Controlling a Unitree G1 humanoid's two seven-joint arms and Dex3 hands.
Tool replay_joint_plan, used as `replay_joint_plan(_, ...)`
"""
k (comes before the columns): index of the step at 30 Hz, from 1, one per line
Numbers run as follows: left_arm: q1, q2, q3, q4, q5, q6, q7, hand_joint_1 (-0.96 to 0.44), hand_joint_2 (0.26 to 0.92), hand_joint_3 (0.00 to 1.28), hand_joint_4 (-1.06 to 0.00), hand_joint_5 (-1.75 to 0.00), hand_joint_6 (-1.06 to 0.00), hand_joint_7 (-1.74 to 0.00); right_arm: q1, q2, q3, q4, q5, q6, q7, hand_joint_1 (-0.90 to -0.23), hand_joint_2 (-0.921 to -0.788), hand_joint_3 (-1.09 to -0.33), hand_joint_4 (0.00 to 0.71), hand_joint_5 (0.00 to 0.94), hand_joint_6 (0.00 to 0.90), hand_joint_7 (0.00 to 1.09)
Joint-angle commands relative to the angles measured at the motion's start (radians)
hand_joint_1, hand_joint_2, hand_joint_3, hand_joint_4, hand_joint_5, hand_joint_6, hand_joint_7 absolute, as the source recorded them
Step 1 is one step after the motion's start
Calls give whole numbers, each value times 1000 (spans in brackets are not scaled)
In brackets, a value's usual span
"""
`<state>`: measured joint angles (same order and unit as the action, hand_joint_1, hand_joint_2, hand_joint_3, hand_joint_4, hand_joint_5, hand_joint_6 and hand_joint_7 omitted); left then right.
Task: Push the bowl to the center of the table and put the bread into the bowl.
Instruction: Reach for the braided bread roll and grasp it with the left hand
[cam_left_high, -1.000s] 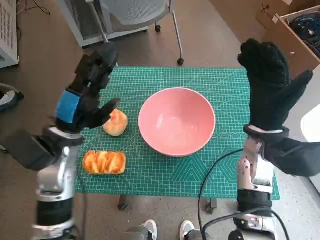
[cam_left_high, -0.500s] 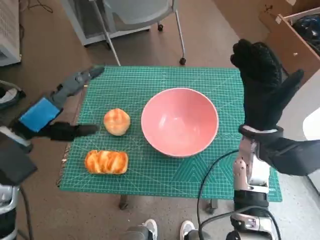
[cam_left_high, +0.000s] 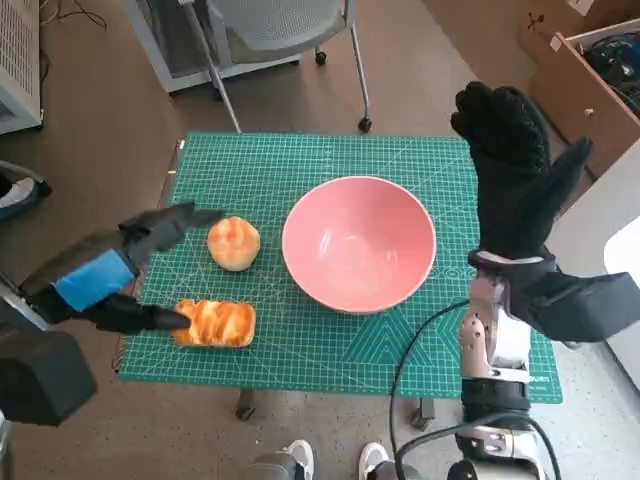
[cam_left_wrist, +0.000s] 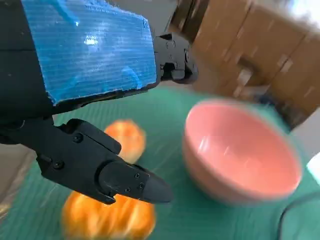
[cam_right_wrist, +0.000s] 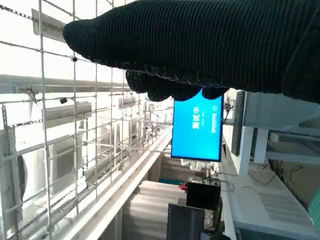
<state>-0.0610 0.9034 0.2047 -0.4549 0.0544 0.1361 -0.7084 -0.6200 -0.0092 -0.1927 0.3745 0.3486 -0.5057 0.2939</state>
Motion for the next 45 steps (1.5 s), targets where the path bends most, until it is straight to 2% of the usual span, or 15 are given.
replay_joint_plan(1,42,29,-16,-46,35,50,-26,-364,792,1,-185,0,-261,-109,2,10,-1,20,14,10,10,-503,-921,-586,344,13,169,530)
replay_joint_plan(7,65,34,-65,-62,75,106,-46,-360,785,0,-175,0,-262,-75,-1,13,-3,23,18,14,9,-502,-921,-587,344,11,168,527)
replay_joint_plan(16,42,29,-175,-29,126,158,-69,-343,774,0,-154,0,-269,-50,-9,14,-6,40,22,16,14,-499,-921,-586,350,11,171,522)
replay_joint_plan(21,22,21,-243,18,166,160,-71,-336,776,1,-133,0,-266,-38,-9,12,-6,39,22,19,17,-499,-921,-586,351,10,173,519)
replay_joint_plan(28,0,-14,-328,113,241,125,-32,-318,778,2,-124,-1,-265,-26,-9,9,-10,37,29,23,26,-499,-921,-586,351,9,174,515)
replay_joint_plan(32,-4,-51,-368,182,299,88,28,-299,779,2,-139,-7,-274,-25,-7,6,-13,38,28,19,28,-501,-921,-584,351,8,175,514)
replay_joint_plan(38,2,-111,-413,290,397,-5,173,-253,784,4,-203,-26,-333,-43,1,3,-13,27,24,14,35,-501,-921,-585,351,7,174,512)
replay_joint_plan(40,4,-125,-422,319,422,-38,217,-227,791,6,-242,-36,-365,-54,4,2,-13,24,25,14,37,-501,-921,-586,351,6,171,511)
replay_joint_plan(45,-2,-148,-437,383,474,-103,299,-137,817,10,-414,-54,-486,-76,6,2,-15,24,23,12,40,-501,-921,-588,350,5,168,510)
